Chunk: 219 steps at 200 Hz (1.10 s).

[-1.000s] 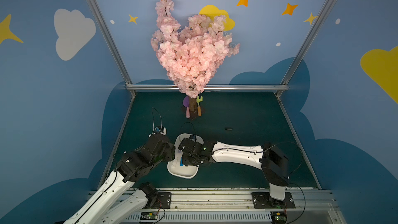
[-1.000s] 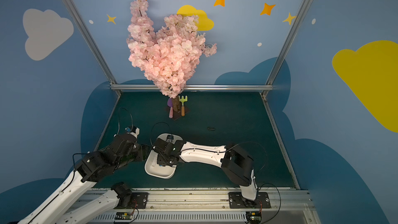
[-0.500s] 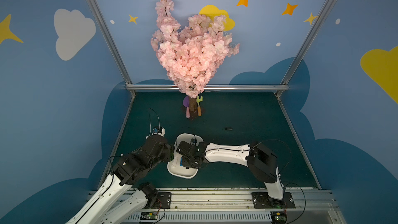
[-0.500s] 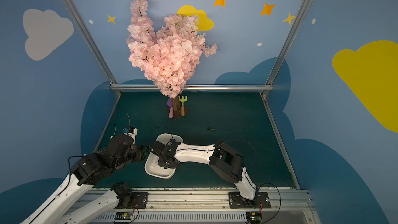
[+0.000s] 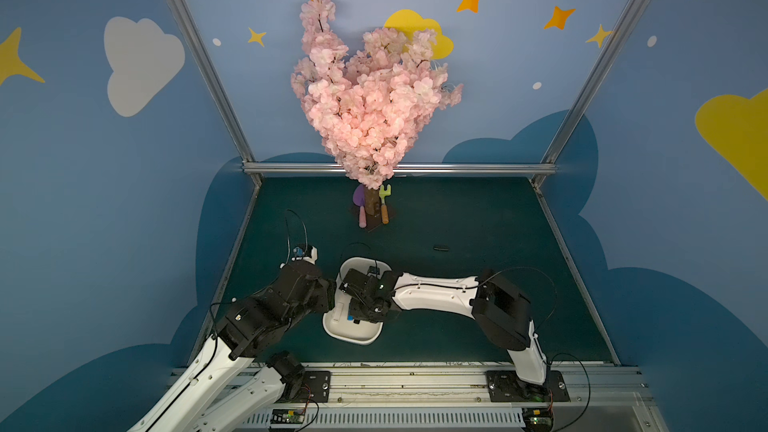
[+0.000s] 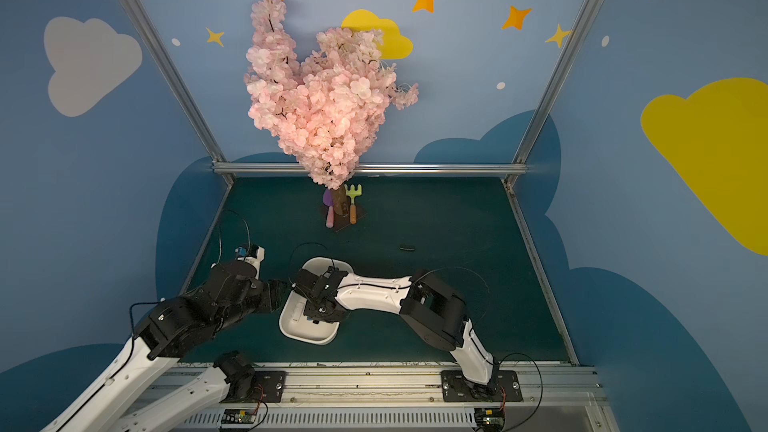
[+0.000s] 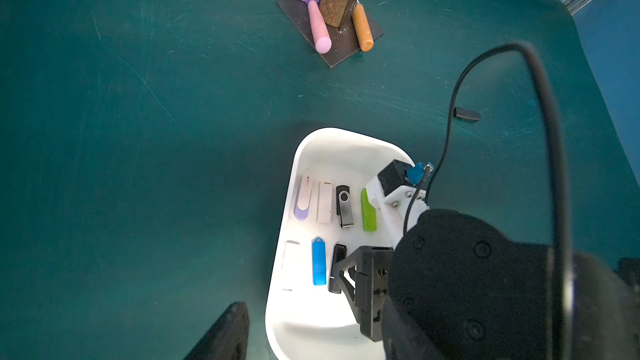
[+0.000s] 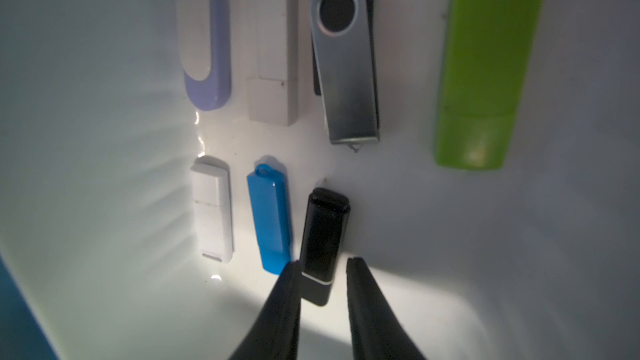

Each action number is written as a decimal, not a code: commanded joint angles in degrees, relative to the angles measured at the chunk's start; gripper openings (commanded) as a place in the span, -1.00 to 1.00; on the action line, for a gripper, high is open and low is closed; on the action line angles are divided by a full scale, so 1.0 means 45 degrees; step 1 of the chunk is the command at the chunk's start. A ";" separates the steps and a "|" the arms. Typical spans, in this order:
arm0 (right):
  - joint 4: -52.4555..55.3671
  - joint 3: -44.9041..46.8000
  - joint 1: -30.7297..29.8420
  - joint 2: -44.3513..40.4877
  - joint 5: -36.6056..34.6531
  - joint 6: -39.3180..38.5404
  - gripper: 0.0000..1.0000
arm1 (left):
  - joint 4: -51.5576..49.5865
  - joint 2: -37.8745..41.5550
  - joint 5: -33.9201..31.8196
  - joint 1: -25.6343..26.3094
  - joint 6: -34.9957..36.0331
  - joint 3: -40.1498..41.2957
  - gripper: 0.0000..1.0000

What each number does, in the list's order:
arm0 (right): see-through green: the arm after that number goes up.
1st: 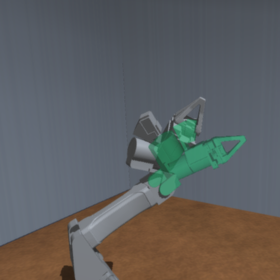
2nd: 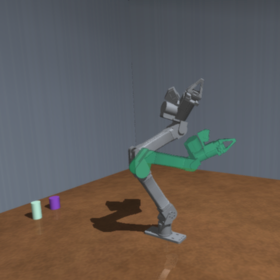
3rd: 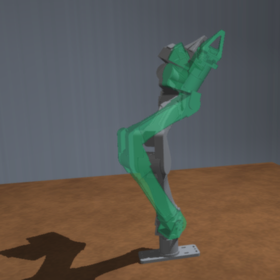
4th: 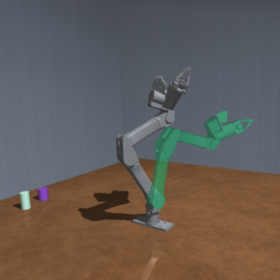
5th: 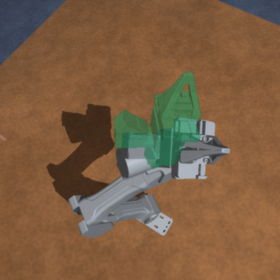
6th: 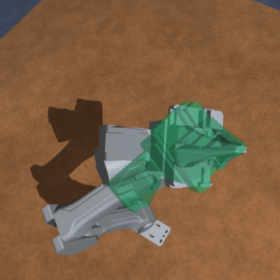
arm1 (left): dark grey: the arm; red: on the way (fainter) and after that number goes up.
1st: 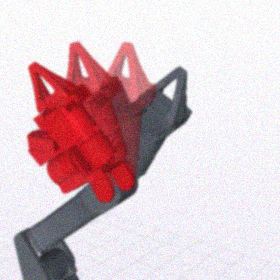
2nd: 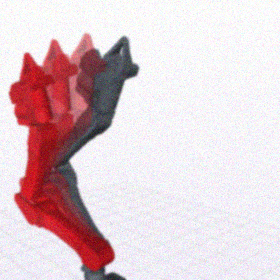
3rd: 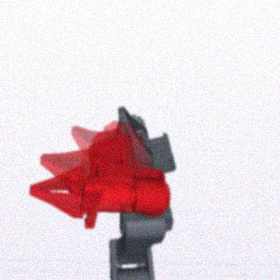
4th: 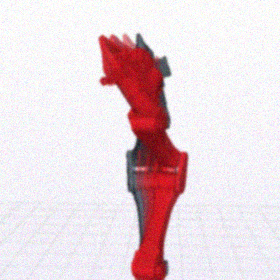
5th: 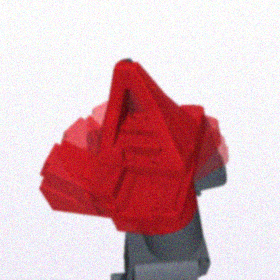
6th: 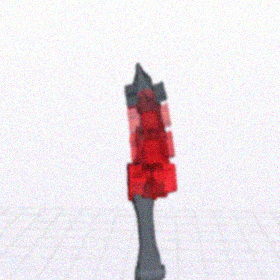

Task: Put the usb flash drive into the storage box
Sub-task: Place the USB flash in the storage box, then pick up the USB flash from the center of the board.

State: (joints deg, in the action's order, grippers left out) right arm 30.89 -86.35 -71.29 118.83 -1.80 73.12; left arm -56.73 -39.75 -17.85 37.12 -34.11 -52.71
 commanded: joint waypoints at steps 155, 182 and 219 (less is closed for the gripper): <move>0.2449 0.1622 0.2757 -0.6907 -0.4077 -0.5177 -0.24 | 0.0270 -0.0347 0.0477 -0.0028 0.0206 0.0245 0.28; 0.1891 0.4023 0.5326 -0.9065 -0.5021 -0.6092 -0.13 | 0.0901 -0.1239 0.1636 -0.0047 0.0558 -0.0074 0.27; 0.0505 0.6777 1.0016 -1.0447 -0.3566 -0.6764 -0.10 | 0.2231 -0.4583 0.3843 0.0573 0.0529 -0.1798 0.25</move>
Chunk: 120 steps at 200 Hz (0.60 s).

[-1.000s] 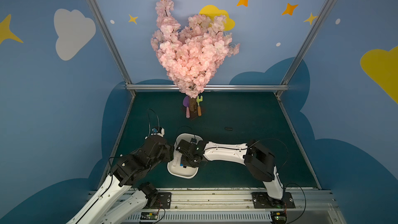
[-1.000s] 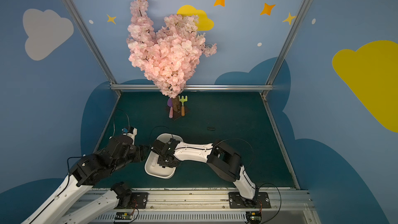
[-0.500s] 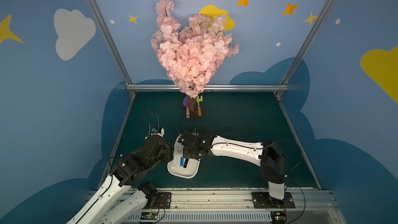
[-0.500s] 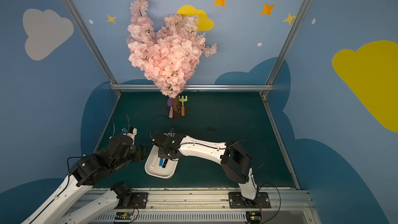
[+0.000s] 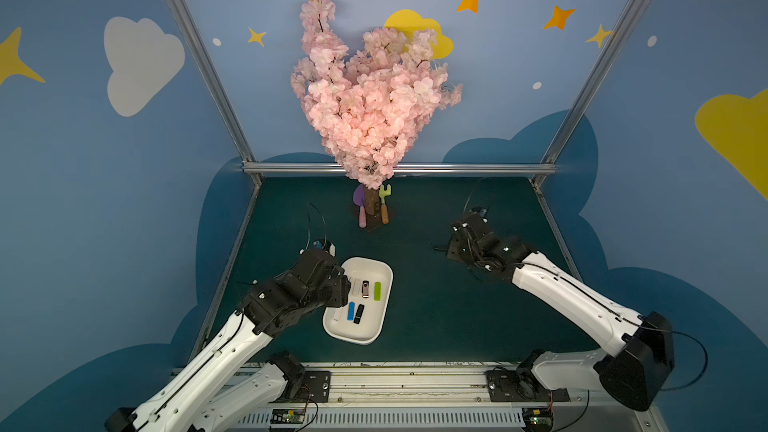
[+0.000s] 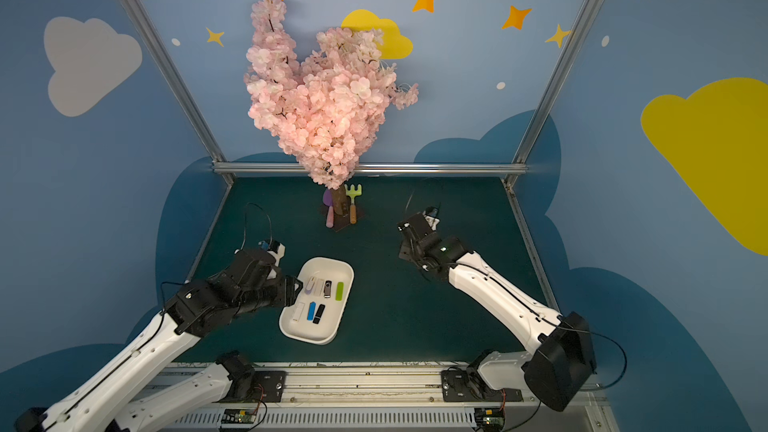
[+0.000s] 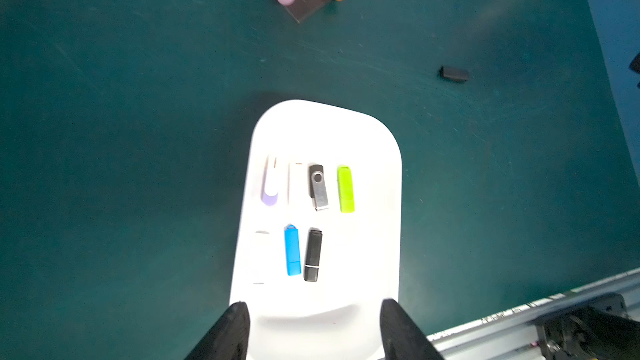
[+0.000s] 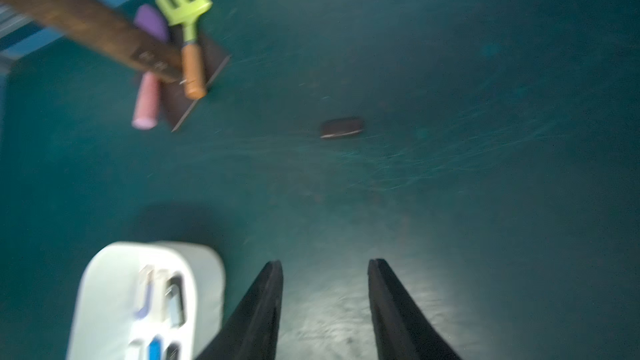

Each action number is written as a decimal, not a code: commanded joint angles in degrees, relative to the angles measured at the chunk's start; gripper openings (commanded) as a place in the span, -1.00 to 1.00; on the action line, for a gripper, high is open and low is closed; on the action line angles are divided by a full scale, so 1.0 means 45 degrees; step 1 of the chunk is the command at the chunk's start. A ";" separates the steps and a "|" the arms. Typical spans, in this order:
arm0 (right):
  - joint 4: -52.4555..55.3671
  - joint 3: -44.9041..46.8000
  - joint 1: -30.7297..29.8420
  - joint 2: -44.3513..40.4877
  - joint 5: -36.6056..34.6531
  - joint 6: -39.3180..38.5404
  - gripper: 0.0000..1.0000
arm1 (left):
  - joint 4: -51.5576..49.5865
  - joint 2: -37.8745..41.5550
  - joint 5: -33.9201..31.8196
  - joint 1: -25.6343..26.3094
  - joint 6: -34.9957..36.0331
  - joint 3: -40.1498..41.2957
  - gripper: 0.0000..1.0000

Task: Put the usb flash drive into the storage box
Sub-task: Pick up the USB flash from the center of the board.

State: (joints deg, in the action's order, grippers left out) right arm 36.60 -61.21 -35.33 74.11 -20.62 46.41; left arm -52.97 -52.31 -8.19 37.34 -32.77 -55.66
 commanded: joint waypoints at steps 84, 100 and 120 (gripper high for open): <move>-0.2074 0.3306 0.5108 -0.0183 0.1882 -0.1191 -0.15 | 0.1431 -1.3115 0.3249 0.1589 0.6215 -0.9519 0.25; -0.1827 0.3546 0.5258 -0.0048 0.0932 -0.0339 -0.16 | 0.0552 -1.5460 0.3502 0.1351 0.6766 -1.1911 0.25; -0.2257 0.3946 0.5431 -0.0249 0.1342 -0.0287 -0.16 | -0.0534 -1.8019 0.4422 0.1211 0.7621 -1.4969 0.25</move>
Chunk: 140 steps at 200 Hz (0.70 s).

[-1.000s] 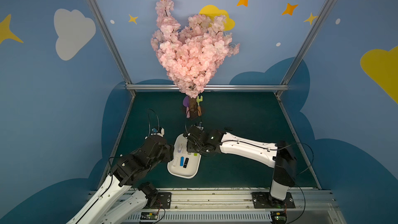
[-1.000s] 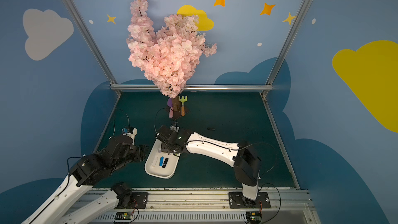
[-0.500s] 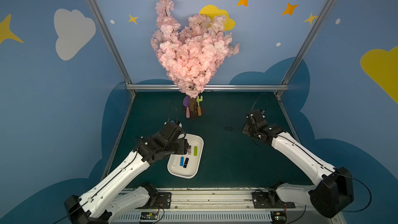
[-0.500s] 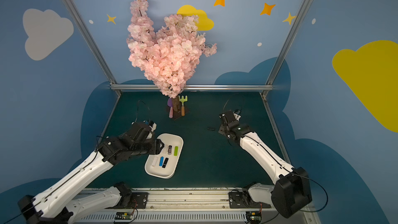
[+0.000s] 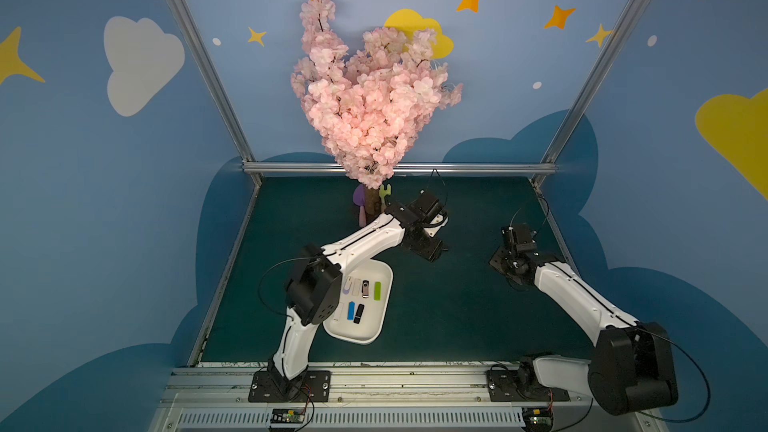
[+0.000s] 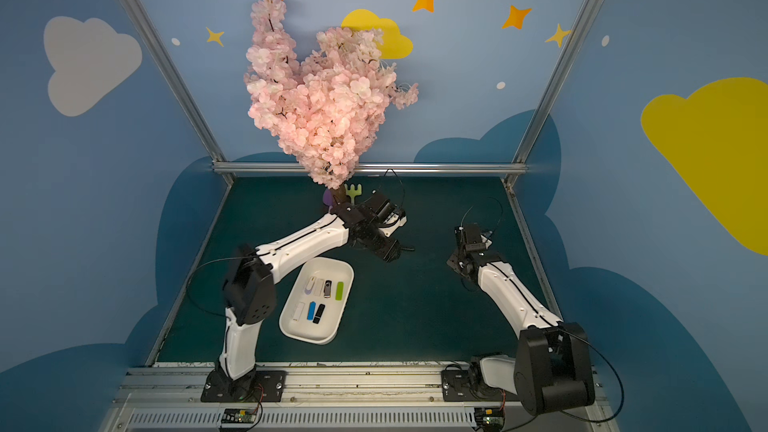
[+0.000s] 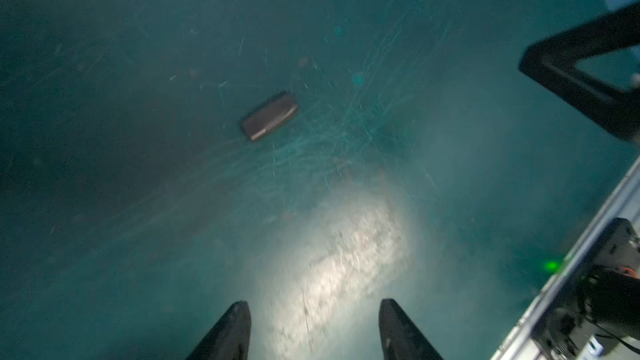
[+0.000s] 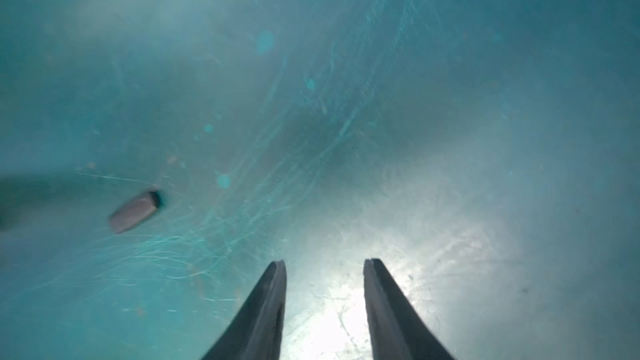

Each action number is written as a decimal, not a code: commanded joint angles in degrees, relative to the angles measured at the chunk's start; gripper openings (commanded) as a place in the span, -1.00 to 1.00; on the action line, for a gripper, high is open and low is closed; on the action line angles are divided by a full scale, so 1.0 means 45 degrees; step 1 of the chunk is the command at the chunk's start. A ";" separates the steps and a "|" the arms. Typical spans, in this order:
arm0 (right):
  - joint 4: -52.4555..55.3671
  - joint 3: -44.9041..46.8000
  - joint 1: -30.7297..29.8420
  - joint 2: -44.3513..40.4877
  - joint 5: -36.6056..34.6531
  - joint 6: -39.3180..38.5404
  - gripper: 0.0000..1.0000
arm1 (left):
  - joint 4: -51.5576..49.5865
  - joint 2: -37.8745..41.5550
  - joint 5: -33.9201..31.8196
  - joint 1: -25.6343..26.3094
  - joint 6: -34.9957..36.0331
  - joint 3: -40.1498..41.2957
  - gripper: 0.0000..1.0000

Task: Put the usb flash drive into the storage box
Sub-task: Pick up the USB flash from the center of the board.

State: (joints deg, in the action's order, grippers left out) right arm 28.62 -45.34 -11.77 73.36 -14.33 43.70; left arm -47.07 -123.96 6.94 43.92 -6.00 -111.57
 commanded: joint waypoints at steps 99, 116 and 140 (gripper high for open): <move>-0.0953 0.0319 0.0446 0.0834 0.0804 0.0340 -0.18 | -0.3539 -0.6796 0.1324 -0.0638 0.3911 -0.9094 0.28; -0.1053 0.0316 0.0468 0.1033 0.0859 0.0362 -0.18 | -0.3344 -0.6954 0.1316 -0.0655 0.3960 -0.9088 0.28; -0.0878 0.0155 0.0537 0.1312 0.1176 0.0265 -0.18 | -0.3148 -0.7270 0.1314 -0.0623 0.4029 -0.9288 0.28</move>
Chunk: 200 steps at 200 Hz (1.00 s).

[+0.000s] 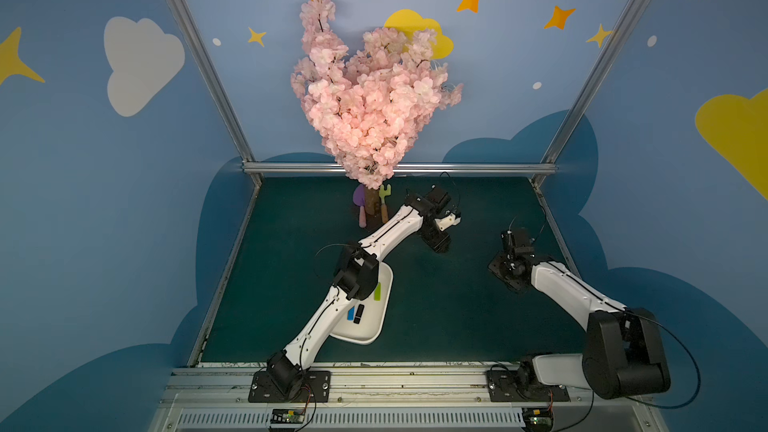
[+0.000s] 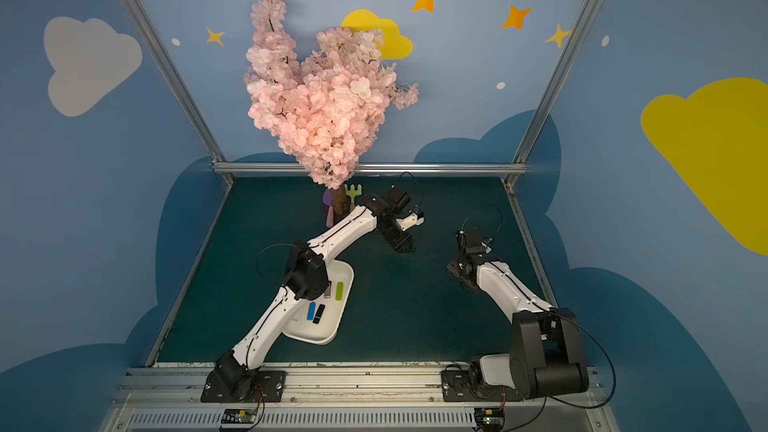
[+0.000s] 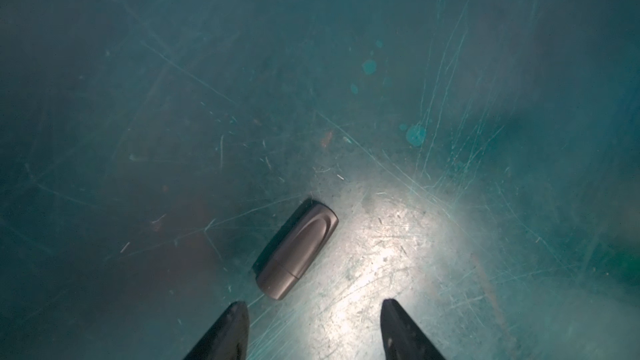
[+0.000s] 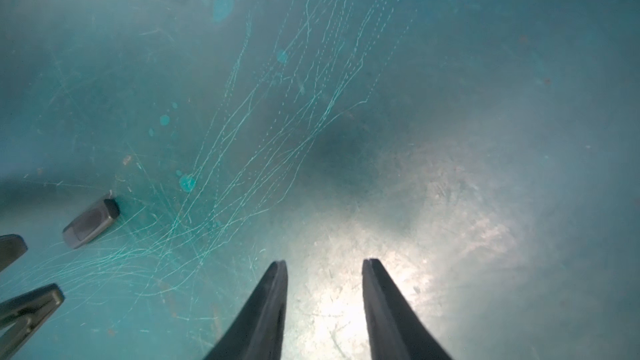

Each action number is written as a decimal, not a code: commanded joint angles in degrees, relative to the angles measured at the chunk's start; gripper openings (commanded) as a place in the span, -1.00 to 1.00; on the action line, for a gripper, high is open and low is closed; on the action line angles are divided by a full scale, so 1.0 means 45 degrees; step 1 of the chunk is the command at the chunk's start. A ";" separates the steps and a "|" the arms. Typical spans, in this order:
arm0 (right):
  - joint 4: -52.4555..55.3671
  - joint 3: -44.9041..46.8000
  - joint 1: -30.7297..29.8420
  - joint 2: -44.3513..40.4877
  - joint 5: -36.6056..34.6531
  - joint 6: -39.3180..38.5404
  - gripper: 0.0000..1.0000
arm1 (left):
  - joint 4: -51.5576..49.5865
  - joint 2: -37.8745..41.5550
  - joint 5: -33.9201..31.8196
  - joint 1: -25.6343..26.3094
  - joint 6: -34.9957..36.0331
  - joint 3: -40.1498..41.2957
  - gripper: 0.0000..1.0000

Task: Put the usb flash drive into the storage box
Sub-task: Pick up the USB flash from the center of the board.

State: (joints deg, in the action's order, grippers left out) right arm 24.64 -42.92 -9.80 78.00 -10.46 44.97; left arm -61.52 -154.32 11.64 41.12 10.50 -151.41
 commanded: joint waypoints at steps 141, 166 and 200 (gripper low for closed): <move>-0.0125 -0.0325 0.0567 0.0416 0.1478 -0.0084 -0.19 | 0.0303 -0.1316 0.0281 0.0285 0.0244 -0.0925 0.35; -0.0188 -0.0314 0.0645 0.0512 0.1678 -0.0101 -0.19 | 0.0135 -0.1368 0.0040 0.0481 0.0227 -0.0903 0.35; -0.0184 -0.0370 0.0749 0.0714 0.2059 -0.0189 -0.20 | 0.0009 -0.1371 -0.1148 0.0773 -0.0056 -0.0903 0.35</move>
State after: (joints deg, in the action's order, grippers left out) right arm 24.16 -43.07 -6.94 80.31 -2.81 44.69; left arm -59.53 -158.67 9.85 43.27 11.22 -154.61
